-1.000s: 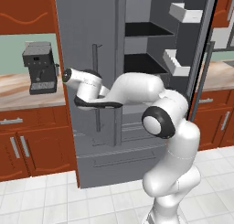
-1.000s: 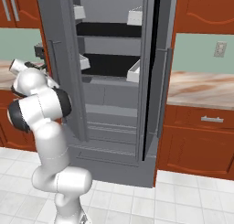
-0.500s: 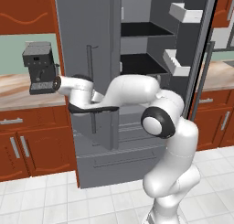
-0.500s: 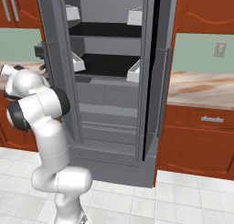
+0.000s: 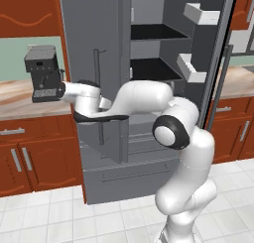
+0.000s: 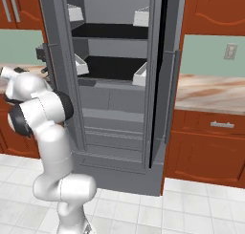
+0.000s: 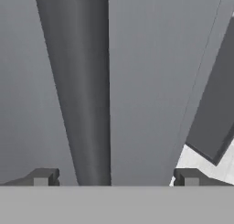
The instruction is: Place one of the steaks on the plate and the other in the bowl. Then place the bowl in the fridge.
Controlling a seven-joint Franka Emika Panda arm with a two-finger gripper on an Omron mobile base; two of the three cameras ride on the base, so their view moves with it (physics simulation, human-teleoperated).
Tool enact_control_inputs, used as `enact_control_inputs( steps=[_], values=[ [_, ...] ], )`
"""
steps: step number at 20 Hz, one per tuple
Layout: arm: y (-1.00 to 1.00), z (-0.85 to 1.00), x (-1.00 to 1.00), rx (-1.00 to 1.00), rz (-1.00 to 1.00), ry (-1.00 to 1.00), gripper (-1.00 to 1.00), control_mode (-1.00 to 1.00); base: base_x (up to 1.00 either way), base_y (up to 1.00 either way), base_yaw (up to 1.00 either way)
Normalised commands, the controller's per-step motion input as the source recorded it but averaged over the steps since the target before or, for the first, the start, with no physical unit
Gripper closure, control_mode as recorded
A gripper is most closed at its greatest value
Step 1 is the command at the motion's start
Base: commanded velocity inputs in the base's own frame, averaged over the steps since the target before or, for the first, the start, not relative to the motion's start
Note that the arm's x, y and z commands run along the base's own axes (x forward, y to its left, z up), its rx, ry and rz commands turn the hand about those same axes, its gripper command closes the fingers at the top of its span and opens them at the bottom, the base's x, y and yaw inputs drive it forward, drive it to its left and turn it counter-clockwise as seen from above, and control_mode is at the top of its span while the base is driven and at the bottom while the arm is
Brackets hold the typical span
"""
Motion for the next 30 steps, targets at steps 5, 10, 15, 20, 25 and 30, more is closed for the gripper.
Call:
enact_control_inputs(
  steps=[5, 10, 15, 20, 25, 30],
  values=[
    [0.68, 0.35, -0.03, -0.09, -0.01, 0.17, -1.0, -1.0, 0.0, 0.0, 0.0],
    [0.47, 0.03, -0.16, -0.06, 0.01, -0.04, -1.0, -1.0, 0.0, 0.0, 0.0],
    [-0.13, 0.09, -0.95, 0.0, 0.0, -0.05, -1.0, -1.0, 0.0, 0.0, 0.0],
    [-0.63, 0.0, -1.0, 0.0, 0.0, -0.19, -1.0, -1.0, 0.0, 0.0, 0.0],
    [-1.0, -0.04, -1.0, 0.0, 0.0, -0.25, -1.0, -1.0, 0.0, 0.0, 0.0],
    [-1.0, 0.14, -1.0, 0.26, 0.01, -0.32, -1.0, -1.0, 0.0, 0.0, 0.0]
  ],
)
